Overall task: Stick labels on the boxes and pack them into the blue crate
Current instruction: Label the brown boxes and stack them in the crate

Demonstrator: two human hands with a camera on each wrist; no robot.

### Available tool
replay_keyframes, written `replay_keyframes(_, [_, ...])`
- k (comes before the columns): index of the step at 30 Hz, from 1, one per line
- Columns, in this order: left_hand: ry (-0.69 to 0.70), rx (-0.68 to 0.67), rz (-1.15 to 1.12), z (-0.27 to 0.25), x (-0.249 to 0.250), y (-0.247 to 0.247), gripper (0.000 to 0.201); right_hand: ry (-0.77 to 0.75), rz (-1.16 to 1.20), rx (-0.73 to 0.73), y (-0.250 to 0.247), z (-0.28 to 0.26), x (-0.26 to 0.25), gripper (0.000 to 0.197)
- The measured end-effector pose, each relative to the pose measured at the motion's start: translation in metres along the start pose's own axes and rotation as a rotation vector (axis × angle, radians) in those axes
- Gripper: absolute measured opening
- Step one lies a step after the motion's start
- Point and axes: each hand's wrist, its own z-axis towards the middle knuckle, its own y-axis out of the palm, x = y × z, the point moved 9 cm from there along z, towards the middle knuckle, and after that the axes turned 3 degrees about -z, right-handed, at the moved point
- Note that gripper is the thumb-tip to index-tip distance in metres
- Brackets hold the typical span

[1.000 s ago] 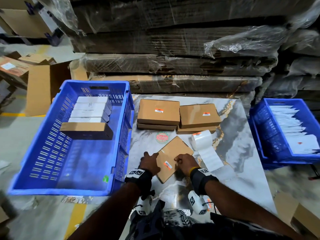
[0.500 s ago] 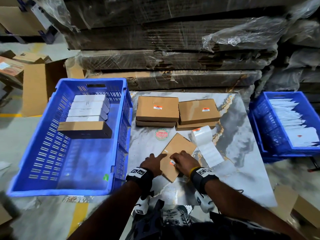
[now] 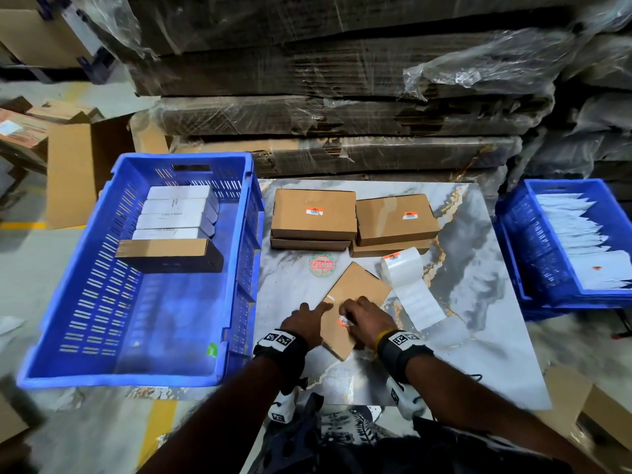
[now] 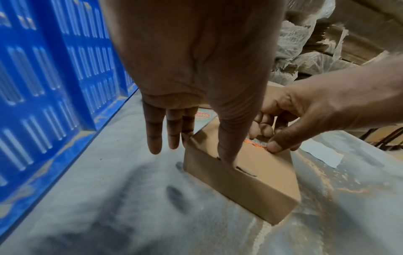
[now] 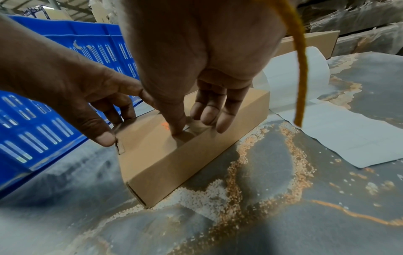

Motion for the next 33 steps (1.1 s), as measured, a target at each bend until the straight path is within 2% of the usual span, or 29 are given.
replay_keyframes(2, [0.001,0.001,-0.006,0.0004,0.0004,0.0003,0.081,0.006,-0.012,0.013,-0.0003,-0.0001,0.0007,0.040])
replay_keyframes(14, [-0.003,-0.001,-0.010,0.0016,0.0009,-0.0002,0.082,0.016,0.025,0.019,0.0003,0.0002,0.0018,0.030])
replay_keyframes(19, [0.001,-0.012,-0.021,0.0018,0.0005,0.0001,0.083,0.008,0.033,0.016,0.0024,-0.0002,0.0028,0.045])
replay_keyframes(24, [0.004,-0.019,-0.017,0.0025,-0.0002,0.0000,0.082,-0.009,0.014,0.041,0.0009,-0.0033,0.0008,0.031])
replay_keyframes(30, [0.010,-0.028,-0.021,0.0031,-0.0014,0.0005,0.082,-0.001,0.058,0.032,0.0003,-0.0042,-0.0001,0.024])
replay_keyframes(33, [0.019,-0.032,-0.044,0.0029,-0.0010,0.0013,0.081,0.025,0.073,0.021,-0.0003,-0.0054,0.0030,0.031])
